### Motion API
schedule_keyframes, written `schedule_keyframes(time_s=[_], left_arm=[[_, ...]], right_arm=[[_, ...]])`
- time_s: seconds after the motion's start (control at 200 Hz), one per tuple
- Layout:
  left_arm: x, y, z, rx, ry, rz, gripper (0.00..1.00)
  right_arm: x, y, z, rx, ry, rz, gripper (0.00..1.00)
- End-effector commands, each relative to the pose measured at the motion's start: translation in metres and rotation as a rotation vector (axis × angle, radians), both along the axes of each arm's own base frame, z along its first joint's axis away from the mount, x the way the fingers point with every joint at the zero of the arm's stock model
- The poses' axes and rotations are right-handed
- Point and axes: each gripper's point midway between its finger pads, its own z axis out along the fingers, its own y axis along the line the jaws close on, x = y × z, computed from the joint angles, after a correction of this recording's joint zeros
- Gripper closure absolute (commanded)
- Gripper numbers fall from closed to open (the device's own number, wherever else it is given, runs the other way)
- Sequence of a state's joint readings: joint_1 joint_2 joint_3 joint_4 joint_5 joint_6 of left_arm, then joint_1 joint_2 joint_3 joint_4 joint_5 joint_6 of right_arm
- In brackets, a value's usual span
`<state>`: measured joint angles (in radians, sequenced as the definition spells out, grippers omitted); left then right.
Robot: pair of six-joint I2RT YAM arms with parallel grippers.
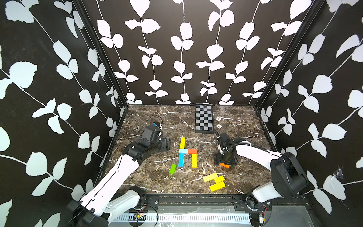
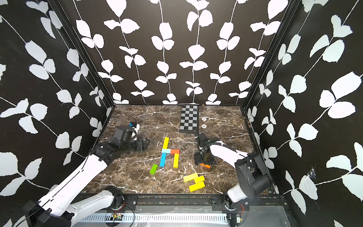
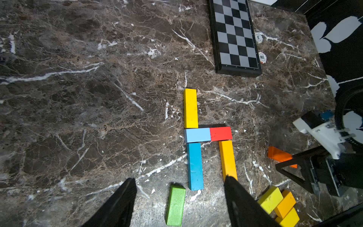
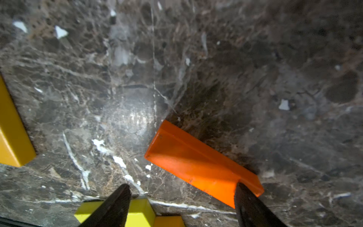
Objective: Assemble the letter h with building blocks
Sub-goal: Pick up the building block from the center of the board.
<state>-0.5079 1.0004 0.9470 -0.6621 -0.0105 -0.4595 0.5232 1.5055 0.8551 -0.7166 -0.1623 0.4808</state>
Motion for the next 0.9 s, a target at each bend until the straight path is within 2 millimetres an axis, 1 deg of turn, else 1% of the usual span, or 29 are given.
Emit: schedule_keyframes(time_s=[0.0, 0.04, 0.105, 0.18, 0.28, 0.375, 0.45, 0.54, 0.675, 0.76, 0.83, 0.895], left_arm=[[0.003, 0.003, -0.002, 0.017, -0.002, 0.012, 0.27], [0.003, 0.002, -0.004, 0.013, 0.003, 0.014, 0.27], [0.003, 0.000, -0.007, 0.004, 0.014, 0.014, 0.27], [0.003, -0.002, -0.008, -0.005, 0.022, 0.011, 0.27], [0.002, -0.003, -0.007, -0.009, 0.020, 0.006, 0.27], [0.001, -0.002, -0.005, -0.009, 0.013, 0.001, 0.27], [0.000, -0.002, -0.005, -0.013, 0.014, 0.004, 0.27], [-0.001, -0.002, -0.008, -0.018, 0.022, 0.008, 0.27], [-0.003, -0.004, -0.015, -0.022, 0.054, 0.003, 0.27], [-0.004, -0.006, -0.019, -0.019, 0.068, -0.007, 0.27], [-0.003, -0.006, -0.022, -0.014, 0.074, -0.007, 0.27], [-0.003, -0.006, -0.022, -0.015, 0.075, -0.007, 0.27]], right_arm=[[-0.005, 0.008, -0.009, 0.045, 0.002, 0.028, 0.23], [-0.006, 0.007, -0.010, 0.037, 0.003, 0.026, 0.25], [-0.008, 0.003, -0.013, 0.001, 0.006, 0.028, 0.26], [-0.006, -0.008, -0.012, -0.085, -0.011, 0.031, 0.26], [0.000, -0.010, 0.000, -0.095, -0.059, 0.033, 0.19], [0.007, -0.016, 0.009, -0.129, -0.102, 0.019, 0.11], [0.010, -0.020, 0.006, -0.160, -0.102, 0.018, 0.08], [0.009, -0.021, -0.008, -0.176, -0.068, 0.029, 0.08], [0.007, -0.013, -0.022, -0.122, -0.034, 0.046, 0.10], [0.003, -0.004, -0.026, -0.078, -0.013, 0.064, 0.15], [-0.003, -0.005, -0.029, -0.077, 0.006, 0.061, 0.21], [-0.008, -0.007, -0.029, -0.077, 0.013, 0.055, 0.24]])
